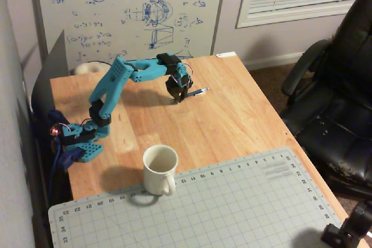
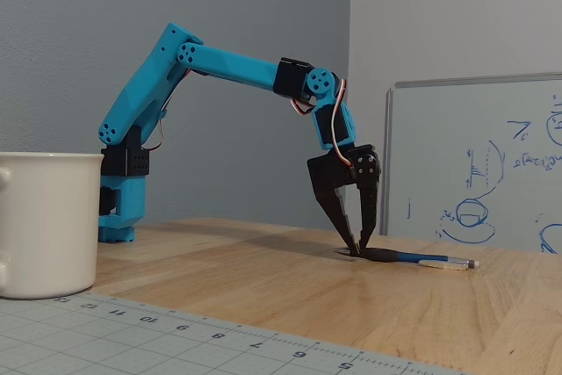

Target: Touch the pen.

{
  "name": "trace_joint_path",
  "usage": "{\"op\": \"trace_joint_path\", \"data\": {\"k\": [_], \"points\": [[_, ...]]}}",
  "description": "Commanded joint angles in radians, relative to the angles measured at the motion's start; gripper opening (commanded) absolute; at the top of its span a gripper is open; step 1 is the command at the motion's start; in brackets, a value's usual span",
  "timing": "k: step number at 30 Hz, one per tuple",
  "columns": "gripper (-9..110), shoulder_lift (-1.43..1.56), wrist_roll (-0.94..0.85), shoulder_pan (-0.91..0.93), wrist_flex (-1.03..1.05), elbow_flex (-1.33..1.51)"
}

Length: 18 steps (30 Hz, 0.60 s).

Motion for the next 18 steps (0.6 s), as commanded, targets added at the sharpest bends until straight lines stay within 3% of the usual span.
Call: {"op": "trace_joint_path", "data": {"k": [1, 18], "points": [[1, 0.040, 0.008, -0.044, -0.018, -0.095], [1, 0.021, 0.009, -0.071, -0.017, -0.167]]}}
